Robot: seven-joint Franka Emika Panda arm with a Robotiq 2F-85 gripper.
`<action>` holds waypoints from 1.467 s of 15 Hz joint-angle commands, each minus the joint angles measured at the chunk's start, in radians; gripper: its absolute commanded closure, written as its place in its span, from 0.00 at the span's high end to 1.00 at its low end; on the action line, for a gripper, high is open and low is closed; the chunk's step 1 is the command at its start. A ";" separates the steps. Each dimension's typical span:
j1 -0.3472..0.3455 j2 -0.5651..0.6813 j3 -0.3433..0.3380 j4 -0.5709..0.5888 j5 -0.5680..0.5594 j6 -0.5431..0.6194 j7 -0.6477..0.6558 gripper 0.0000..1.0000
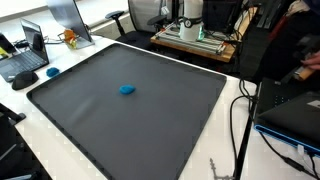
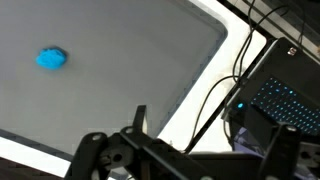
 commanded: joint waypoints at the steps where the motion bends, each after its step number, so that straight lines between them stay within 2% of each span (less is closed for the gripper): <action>1: 0.048 0.040 0.019 0.049 0.036 -0.023 -0.113 1.00; 6: 0.084 0.062 0.030 0.070 0.069 -0.039 -0.236 1.00; 16: 0.069 0.093 0.009 0.110 0.073 -0.113 -0.368 1.00; 19: 0.065 0.095 0.008 0.116 0.071 -0.121 -0.377 0.81; 20: 0.064 0.095 0.007 0.118 0.071 -0.123 -0.376 0.82; 22: 0.063 0.096 0.007 0.124 0.069 -0.128 -0.376 0.55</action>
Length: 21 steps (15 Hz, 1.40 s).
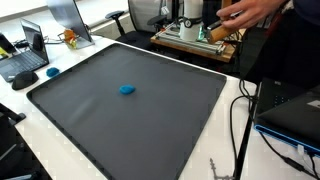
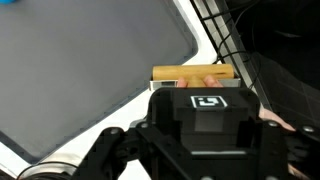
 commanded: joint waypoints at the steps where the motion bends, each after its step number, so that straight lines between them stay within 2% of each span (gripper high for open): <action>1: -0.009 0.016 -0.003 0.037 0.018 -0.044 -0.025 0.47; 3: -0.009 0.016 -0.004 0.040 0.019 -0.049 -0.026 0.35; 19: -0.014 0.021 -0.010 0.051 0.021 -0.084 -0.054 0.34; 20: -0.015 0.020 -0.013 0.052 0.028 -0.086 -0.062 0.58; 21: -0.015 0.020 -0.013 0.055 0.025 -0.089 -0.060 0.51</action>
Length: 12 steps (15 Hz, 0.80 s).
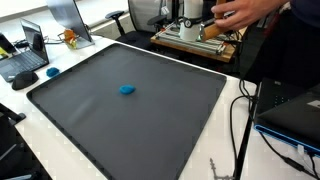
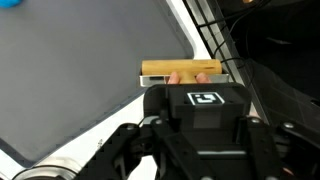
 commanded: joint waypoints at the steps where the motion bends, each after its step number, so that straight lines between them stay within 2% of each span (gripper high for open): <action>1: -0.011 0.018 -0.006 0.027 0.029 -0.029 -0.038 0.34; 2: -0.011 0.020 -0.007 0.030 0.029 -0.032 -0.039 0.37; 3: -0.011 0.021 -0.005 0.032 0.026 -0.037 -0.034 0.24; 4: -0.011 0.023 -0.005 0.034 0.025 -0.040 -0.034 0.21; 9: -0.013 0.022 -0.006 0.030 0.030 -0.041 -0.023 0.21; 12: -0.015 0.006 0.005 0.008 0.021 -0.029 0.051 0.21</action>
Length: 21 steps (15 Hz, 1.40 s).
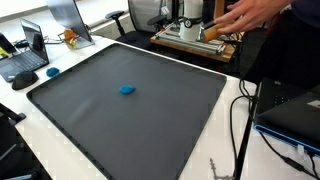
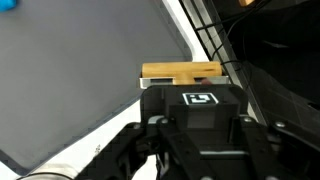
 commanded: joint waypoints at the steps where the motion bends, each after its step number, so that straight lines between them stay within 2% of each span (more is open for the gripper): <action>1: -0.012 -0.027 0.020 -0.008 0.011 -0.008 0.117 0.21; 5: -0.002 -0.071 0.062 -0.046 -0.001 0.037 0.357 0.21; 9: -0.065 -0.112 0.023 -0.072 -0.100 0.069 0.462 0.21; 12: -0.152 -0.107 -0.040 -0.063 -0.235 0.062 0.467 0.21; 14: -0.215 -0.092 -0.091 -0.050 -0.318 0.103 0.463 0.21; 15: -0.230 -0.071 -0.121 -0.032 -0.309 0.132 0.415 0.21; 16: -0.204 -0.079 -0.090 -0.048 -0.284 0.094 0.442 0.46; 18: -0.238 -0.070 -0.131 -0.047 -0.290 0.128 0.405 0.46; 21: -0.234 -0.068 -0.128 -0.047 -0.290 0.130 0.405 0.46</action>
